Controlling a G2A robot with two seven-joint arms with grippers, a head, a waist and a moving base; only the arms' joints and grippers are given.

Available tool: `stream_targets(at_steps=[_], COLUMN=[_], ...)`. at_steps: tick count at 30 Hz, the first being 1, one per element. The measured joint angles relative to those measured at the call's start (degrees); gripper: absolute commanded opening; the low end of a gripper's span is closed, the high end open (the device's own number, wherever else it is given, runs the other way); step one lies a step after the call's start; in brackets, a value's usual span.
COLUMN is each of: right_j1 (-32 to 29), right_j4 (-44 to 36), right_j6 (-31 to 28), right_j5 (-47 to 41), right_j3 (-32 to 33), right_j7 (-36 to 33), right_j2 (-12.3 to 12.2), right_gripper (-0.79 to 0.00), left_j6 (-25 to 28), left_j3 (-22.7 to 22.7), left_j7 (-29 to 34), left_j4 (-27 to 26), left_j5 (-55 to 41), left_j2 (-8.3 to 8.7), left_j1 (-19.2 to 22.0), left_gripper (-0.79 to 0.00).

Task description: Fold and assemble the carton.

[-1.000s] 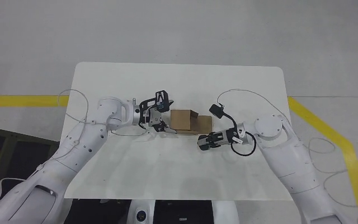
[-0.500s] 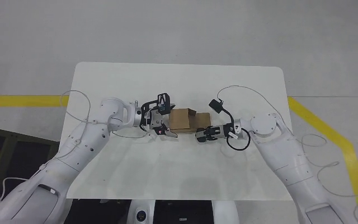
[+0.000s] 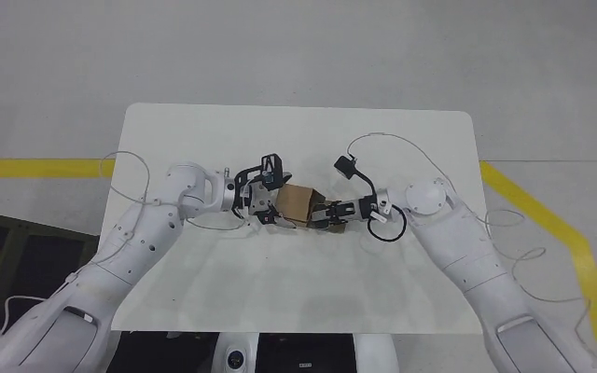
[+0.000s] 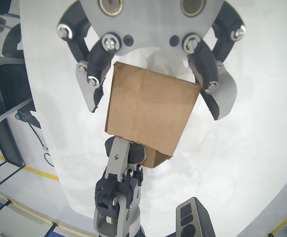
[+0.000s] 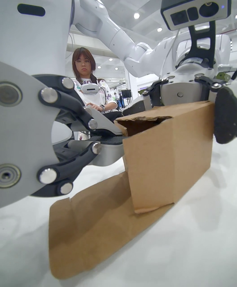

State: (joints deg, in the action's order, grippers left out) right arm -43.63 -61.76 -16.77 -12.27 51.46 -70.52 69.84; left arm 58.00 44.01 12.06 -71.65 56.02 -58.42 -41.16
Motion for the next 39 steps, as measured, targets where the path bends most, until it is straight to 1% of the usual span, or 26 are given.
stream_targets(at_steps=[7, 16, 21, 24, 29, 34, 39], right_j1=[2.09, 4.36, 4.84, 4.90, 3.77, 1.76, 0.65], right_j4=[3.85, 6.96, 8.21, 8.23, 5.19, 2.30, 0.96], right_j6=[-2.30, -3.74, -4.77, -4.60, -2.16, -0.01, 0.86], right_j5=[-1.76, -2.39, -3.57, -3.31, -1.13, 2.23, 4.08], right_j3=[-2.27, -4.66, -5.06, -4.34, -2.24, 0.55, 1.25], right_j7=[0.64, 2.66, 1.33, -0.49, -3.22, -0.53, 1.71], right_j2=[1.32, 2.93, 3.34, 2.92, 1.46, -0.02, -0.47], right_gripper=[-0.785, -0.785, -0.785, -0.785, -0.785, -0.785, -0.785], left_j6=[0.00, 0.00, 0.00, 0.00, 0.00, 0.00, 0.00], left_j3=[-0.15, -0.39, -0.52, -0.43, -0.04, 0.26, 0.46], left_j7=[-0.50, -0.97, -0.85, -0.88, -0.96, -0.99, -1.24], left_j4=[-0.27, -0.22, -0.16, -0.01, 0.39, 0.42, 0.15], left_j5=[-0.64, -1.75, -2.06, -2.25, -2.53, -2.31, -1.64], left_j2=[0.32, 1.03, 1.37, 1.60, 1.91, 2.09, 2.19], left_j1=[-0.15, -0.17, -0.11, -0.10, -0.09, -0.21, -0.36], left_gripper=[0.000, 0.000, 0.000, 0.000, 0.000, 0.000, 0.000])
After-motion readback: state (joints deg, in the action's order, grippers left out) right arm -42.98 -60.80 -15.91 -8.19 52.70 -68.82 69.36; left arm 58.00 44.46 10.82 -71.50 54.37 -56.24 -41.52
